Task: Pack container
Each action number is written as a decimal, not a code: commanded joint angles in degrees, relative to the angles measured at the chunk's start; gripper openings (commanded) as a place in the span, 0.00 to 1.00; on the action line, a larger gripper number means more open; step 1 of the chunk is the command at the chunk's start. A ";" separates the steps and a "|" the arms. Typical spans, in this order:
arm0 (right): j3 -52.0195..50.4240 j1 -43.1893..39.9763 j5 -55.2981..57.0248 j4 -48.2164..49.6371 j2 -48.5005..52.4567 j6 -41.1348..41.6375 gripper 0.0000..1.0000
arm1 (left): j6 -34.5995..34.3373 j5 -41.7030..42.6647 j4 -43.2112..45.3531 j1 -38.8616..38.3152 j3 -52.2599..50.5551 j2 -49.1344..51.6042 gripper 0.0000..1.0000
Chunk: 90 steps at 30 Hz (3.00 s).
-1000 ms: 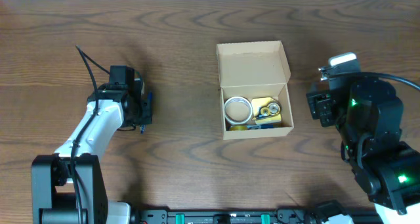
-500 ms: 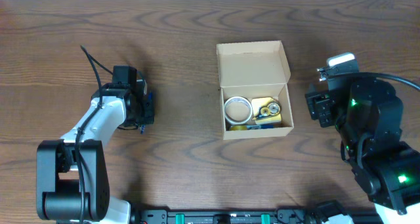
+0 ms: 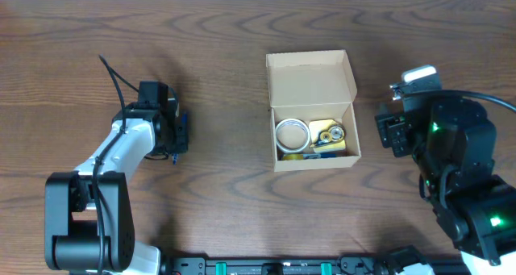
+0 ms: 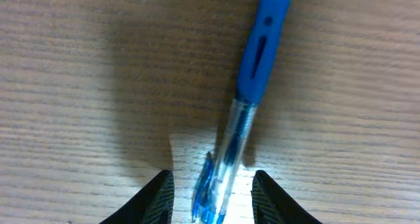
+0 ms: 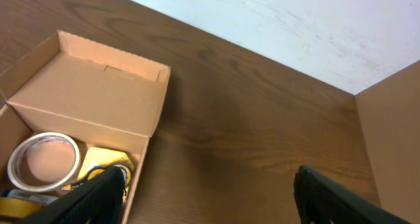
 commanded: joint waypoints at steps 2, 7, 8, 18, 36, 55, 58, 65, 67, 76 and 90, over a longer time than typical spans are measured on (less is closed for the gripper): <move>-0.09 -0.13 -0.26 -0.04 -1.95 0.92 0.82 | 0.94 -1.42 0.28 0.13 -1.68 0.55 0.39; -0.09 -0.13 -0.28 -0.09 -2.75 0.94 0.83 | 0.90 -0.94 0.28 0.11 -1.70 0.55 0.33; -0.09 -0.13 -0.46 -0.11 -2.80 0.98 0.83 | 0.76 -0.94 0.39 0.11 -1.70 0.55 0.29; -0.09 -0.13 -3.26 -0.26 -2.80 1.31 0.85 | -0.66 3.41 1.79 0.07 -1.70 0.55 0.15; -0.09 -4.31 7.52 2.75 0.94 0.90 0.99 | 0.35 6.19 -13.81 -7.45 14.73 -0.24 0.11; -0.09 -20.81 -8.94 5.51 15.52 2.23 0.99 | 9.66 5.81 -25.64 -30.05 40.72 -0.37 0.17; -0.09 -20.81 -9.92 6.03 15.80 2.86 0.99 | 10.95 6.16 -24.61 -32.57 40.72 0.66 0.17; -0.09 -20.81 -10.56 5.99 15.74 2.86 0.99 | 10.34 5.90 -24.15 -35.26 40.98 3.17 0.16; -0.09 -20.81 -10.56 5.99 15.74 2.86 0.99 | 10.25 4.85 -24.44 -35.17 41.35 3.15 0.16; -0.09 -20.81 -10.54 5.99 15.74 2.84 0.99 | 4.24 -6.95 -27.28 -34.95 41.35 3.02 0.16; -0.09 -20.81 -10.54 5.95 15.69 2.84 0.99 | -0.76 -8.37 -33.86 -32.09 35.98 -0.92 0.12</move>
